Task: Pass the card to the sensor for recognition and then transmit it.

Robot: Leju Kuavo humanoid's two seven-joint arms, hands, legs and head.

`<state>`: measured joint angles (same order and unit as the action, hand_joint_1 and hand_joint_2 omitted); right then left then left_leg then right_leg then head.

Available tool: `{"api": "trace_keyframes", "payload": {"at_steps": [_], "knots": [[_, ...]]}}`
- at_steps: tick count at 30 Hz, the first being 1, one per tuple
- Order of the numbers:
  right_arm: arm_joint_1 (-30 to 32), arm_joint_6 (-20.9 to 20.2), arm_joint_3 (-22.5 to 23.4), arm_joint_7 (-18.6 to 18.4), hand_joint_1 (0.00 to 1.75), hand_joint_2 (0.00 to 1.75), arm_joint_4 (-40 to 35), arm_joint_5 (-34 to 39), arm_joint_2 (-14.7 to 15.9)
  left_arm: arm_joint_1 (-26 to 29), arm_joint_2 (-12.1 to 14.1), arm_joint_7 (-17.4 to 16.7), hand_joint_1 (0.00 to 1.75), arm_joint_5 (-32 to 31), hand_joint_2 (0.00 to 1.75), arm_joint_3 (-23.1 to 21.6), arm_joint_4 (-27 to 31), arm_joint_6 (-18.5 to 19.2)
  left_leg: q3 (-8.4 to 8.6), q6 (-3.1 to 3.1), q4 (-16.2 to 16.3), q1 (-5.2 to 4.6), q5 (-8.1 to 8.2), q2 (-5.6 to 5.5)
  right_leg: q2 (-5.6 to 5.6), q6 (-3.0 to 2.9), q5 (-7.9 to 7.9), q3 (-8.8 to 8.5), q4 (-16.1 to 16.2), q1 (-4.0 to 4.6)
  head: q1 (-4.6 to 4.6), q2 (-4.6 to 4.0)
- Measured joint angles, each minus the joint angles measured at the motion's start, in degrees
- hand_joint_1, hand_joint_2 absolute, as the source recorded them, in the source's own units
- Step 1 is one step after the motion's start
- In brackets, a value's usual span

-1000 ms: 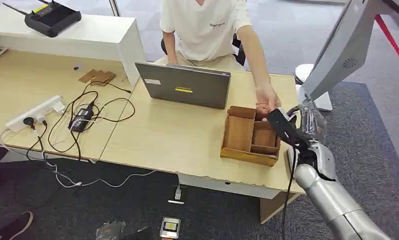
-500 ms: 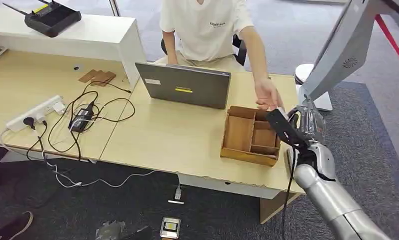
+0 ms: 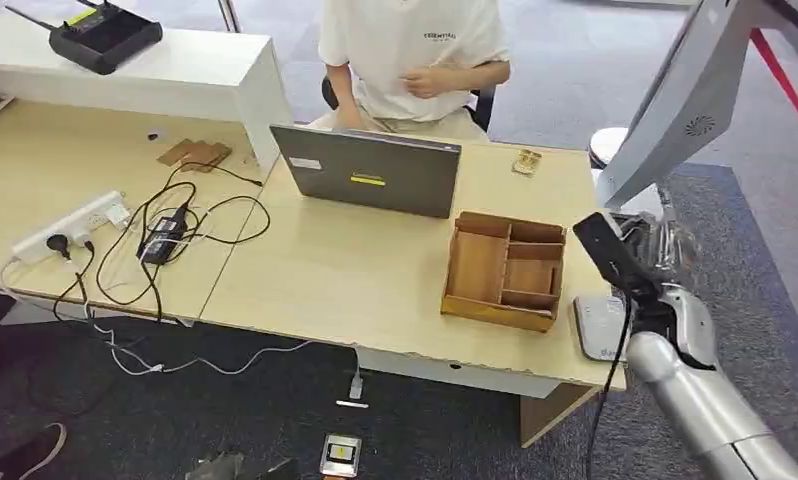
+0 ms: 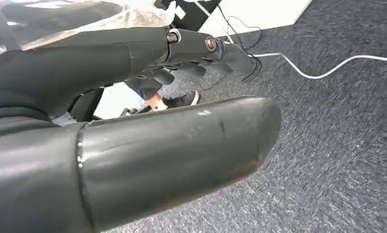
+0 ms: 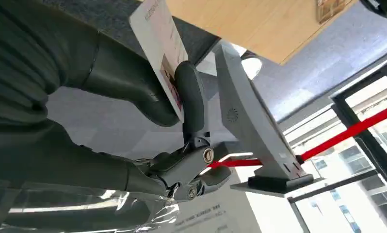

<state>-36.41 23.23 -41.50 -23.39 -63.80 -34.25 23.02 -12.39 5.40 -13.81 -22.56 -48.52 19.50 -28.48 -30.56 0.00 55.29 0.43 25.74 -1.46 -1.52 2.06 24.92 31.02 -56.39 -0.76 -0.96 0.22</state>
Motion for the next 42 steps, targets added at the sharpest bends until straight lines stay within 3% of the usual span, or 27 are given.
{"api": "trace_keyframes", "payload": {"at_steps": [6,13,42], "knots": [[1.91,-1.07,2.38,-1.20,1.75,1.75,-3.41,0.37,3.38,0.93,0.20,0.28,0.00,1.40,0.00,0.79,0.00,-1.13,0.01,0.00,-0.01,0.01,0.00,-0.02,0.01,0.00,0.00,-0.01,-0.01,0.00,-0.02,0.00],[4.44,-1.99,3.21,-1.11,1.75,1.75,-4.19,2.32,4.74,1.32,0.48,0.66,0.00,1.79,0.00,1.35,0.00,-1.46,0.01,0.00,-0.01,0.01,-0.01,0.01,-0.01,0.00,0.00,-0.01,-0.03,0.01,0.00,0.00],[6.59,-4.30,2.12,0.68,1.75,1.75,2.82,2.36,1.13,1.28,0.57,0.02,0.00,2.40,0.00,1.35,0.02,-1.00,0.00,0.00,-0.02,0.01,-0.01,0.00,-0.01,0.00,0.00,-0.01,-0.03,0.01,0.00,0.00]]}}
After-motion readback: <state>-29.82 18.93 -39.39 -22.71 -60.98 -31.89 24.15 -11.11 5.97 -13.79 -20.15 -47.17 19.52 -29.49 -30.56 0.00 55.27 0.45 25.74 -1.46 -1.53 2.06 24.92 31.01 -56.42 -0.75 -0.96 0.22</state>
